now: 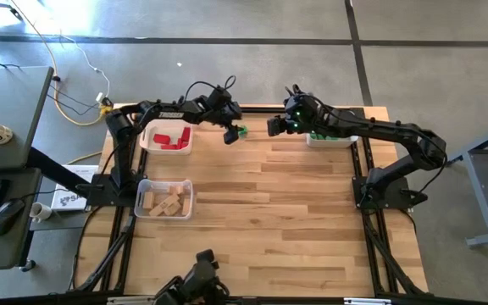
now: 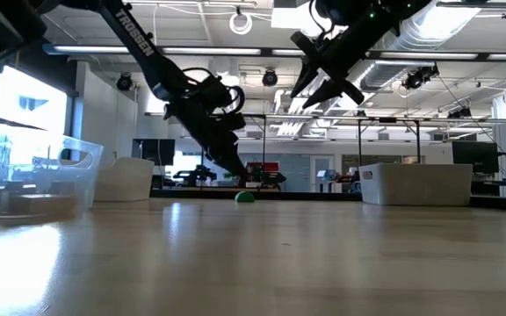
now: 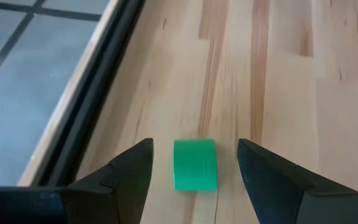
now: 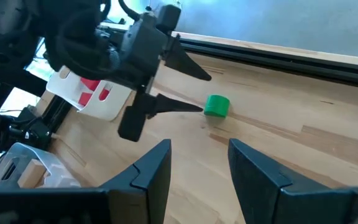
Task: Sort & place blocks by color
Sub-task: Put the green half-circle into the right white bin
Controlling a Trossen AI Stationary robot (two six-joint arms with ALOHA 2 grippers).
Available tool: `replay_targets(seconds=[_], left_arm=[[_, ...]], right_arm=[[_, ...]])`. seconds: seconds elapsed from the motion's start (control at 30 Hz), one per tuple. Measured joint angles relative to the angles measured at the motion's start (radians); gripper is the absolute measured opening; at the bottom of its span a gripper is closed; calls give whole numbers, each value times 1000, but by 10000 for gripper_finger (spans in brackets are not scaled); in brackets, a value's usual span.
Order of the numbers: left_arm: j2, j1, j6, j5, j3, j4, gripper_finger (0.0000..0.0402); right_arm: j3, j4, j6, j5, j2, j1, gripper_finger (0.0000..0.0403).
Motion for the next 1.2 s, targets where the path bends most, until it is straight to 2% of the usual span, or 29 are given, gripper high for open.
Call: replay_targets(seconds=[0.57, 0.87, 1.07, 1.2], left_arm=[[122, 0, -8, -4, 76, -38, 218], [127, 0, 13, -23, 94, -68, 218], [127, 0, 52, -67, 113, -143, 195], [129, 0, 72, -45, 115, -158, 172]], right_arm=[[0, -34, 23, 37, 0, 33, 145], [0, -37, 26, 38, 0, 33, 145], [0, -37, 26, 38, 0, 33, 145], [0, -37, 26, 38, 0, 33, 145]])
